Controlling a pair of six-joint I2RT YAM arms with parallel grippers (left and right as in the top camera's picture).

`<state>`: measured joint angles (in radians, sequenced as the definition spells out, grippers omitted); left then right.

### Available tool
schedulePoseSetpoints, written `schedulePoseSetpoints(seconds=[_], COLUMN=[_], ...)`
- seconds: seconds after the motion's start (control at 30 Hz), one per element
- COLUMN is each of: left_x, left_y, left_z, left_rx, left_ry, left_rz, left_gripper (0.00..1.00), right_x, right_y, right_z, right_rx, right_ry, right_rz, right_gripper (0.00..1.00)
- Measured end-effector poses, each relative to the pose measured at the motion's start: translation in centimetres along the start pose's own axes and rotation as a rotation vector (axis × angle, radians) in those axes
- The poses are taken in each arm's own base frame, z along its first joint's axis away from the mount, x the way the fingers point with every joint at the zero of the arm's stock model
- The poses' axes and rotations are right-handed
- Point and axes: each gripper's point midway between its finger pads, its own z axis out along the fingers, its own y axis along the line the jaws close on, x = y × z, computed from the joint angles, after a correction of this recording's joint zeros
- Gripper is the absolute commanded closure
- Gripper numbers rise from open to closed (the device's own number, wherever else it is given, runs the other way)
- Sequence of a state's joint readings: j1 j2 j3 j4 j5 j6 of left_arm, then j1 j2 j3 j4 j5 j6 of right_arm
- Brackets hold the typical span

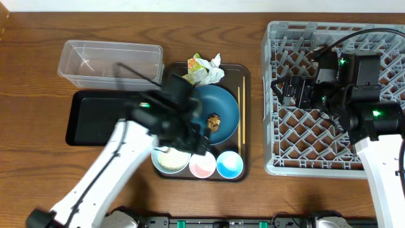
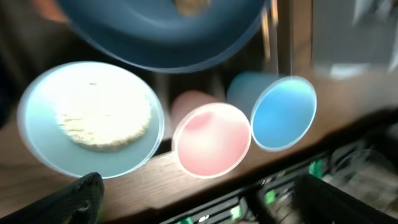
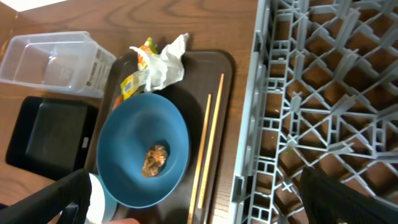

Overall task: Sort waste into correct bins and load items into the dishwasher rack
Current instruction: 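Reach the left gripper to the pink cup and grasp it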

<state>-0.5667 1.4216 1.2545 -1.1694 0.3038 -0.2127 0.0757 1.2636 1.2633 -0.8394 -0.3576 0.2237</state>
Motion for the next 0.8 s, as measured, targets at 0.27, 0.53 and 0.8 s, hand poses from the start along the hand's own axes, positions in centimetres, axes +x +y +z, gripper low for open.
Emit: schedulePoseSetpoints(seconds=[0.27, 0.53, 0.8], left_x=[2.4, 2.6, 2.3], left_y=[-0.4, 1.4, 1.6], left_z=[5.9, 8.6, 9.0], left_rx=[-0.156, -0.195, -0.2], left_ry=[0.135, 0.13, 0.11], left_rz=[0.148, 0.113, 0.117], left_gripper=[0.34, 0.62, 0.94], right_x=[0.2, 0.5, 0.5], right_y=[-0.9, -1.0, -1.0], right_z=[-0.1, -0.2, -0.2], right_rx=[0.032, 0.037, 0.038], right_ry=[0.007, 0.019, 0.021], right_rz=[0.019, 0.025, 0.026], right_gripper=[0.01, 0.01, 0.01])
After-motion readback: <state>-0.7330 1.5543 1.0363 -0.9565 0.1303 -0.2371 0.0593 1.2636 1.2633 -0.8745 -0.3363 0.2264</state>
